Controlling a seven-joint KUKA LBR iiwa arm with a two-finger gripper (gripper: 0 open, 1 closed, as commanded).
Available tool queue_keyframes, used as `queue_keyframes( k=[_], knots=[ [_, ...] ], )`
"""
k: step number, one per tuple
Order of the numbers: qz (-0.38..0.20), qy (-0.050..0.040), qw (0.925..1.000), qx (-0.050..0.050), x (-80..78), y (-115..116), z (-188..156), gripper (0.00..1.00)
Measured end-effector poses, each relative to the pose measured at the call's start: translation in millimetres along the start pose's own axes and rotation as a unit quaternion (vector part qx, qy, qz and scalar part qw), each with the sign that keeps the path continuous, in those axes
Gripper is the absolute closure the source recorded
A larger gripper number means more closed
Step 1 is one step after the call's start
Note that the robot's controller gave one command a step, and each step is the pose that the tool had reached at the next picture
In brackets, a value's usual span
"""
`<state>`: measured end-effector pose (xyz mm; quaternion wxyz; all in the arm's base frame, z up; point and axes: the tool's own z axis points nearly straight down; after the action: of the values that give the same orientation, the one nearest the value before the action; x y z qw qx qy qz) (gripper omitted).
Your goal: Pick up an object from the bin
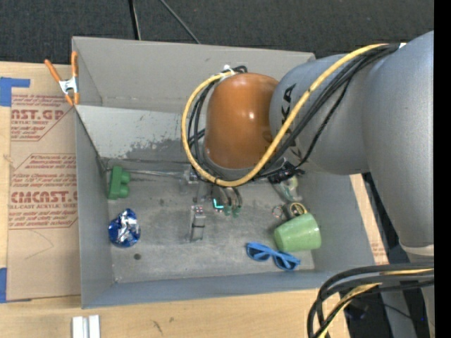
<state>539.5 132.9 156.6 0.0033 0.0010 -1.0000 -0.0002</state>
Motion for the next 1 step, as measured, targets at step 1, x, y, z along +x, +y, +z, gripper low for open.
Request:
queue_keyframes(
  k=[1],
  knots=[
    [-0.128,-0.0017,0.9918,0.0,2.4,55.8,84.0,0.0]
  ],
)
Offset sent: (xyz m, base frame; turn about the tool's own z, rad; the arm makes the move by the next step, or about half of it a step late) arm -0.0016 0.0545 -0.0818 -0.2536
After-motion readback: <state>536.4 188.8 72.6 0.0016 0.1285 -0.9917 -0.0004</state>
